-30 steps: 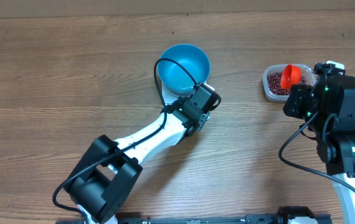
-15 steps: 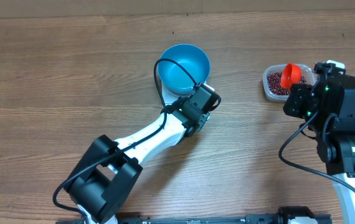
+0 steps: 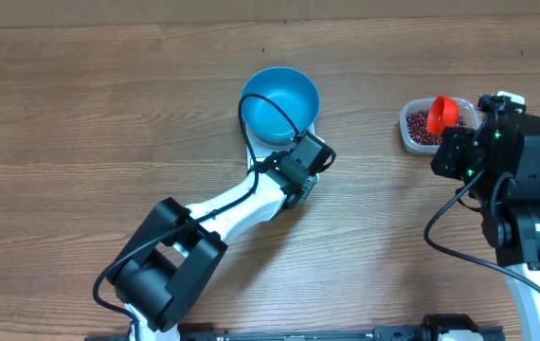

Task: Scoop item into bowl and weigh 150g on scale

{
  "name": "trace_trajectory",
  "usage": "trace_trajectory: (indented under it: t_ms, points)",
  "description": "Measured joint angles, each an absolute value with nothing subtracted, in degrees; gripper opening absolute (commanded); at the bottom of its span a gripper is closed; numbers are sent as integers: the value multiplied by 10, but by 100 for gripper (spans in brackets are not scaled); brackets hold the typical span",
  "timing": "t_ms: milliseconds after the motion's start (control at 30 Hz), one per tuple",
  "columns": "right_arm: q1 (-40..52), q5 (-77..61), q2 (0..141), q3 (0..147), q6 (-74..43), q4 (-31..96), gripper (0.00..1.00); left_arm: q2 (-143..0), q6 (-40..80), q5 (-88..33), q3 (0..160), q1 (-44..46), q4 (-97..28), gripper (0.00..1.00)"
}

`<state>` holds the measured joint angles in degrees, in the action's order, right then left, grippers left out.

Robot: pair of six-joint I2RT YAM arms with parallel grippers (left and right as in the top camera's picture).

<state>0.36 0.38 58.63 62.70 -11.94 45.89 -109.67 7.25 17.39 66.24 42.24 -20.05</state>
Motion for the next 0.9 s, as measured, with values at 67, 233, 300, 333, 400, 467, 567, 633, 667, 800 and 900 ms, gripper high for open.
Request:
trace_trajectory:
  t_ms: [67, 233, 300, 333, 400, 467, 567, 633, 667, 800, 900]
  points:
    - [4, 4, 586, 627, -119, 456, 4, -1097, 72, 174, 662, 422, -198, 4]
    - [4, 4, 586, 627, -119, 455, 4, -1097, 72, 174, 661, 422, -196, 4]
    - [4, 4, 586, 627, -119, 455, 4, -1097, 72, 174, 661, 422, -191, 4]
    - [4, 4, 586, 627, -119, 455, 4, -1097, 72, 174, 661, 422, -189, 4]
    - [4, 4, 586, 627, -120, 455, 4, -1097, 72, 174, 661, 422, -185, 4]
    - [4, 4, 586, 627, -119, 452, 4, -1097, 69, 174, 661, 422, -182, 4]
    - [4, 2, 586, 627, -119, 451, 4, -1097, 64, 174, 661, 422, -180, 4]
    - [4, 2, 586, 627, -120, 450, 4, -1097, 60, 174, 661, 422, -180, 4]
    - [4, 1, 586, 627, -119, 450, 4, -1097, 59, 174, 661, 422, -180, 4]
    - [4, 0, 586, 627, -119, 450, 4, -1097, 58, 174, 661, 422, -179, 4]
    - [4, 0, 586, 627, -120, 448, 4, -1097, 58, 177, 661, 422, -173, 4]
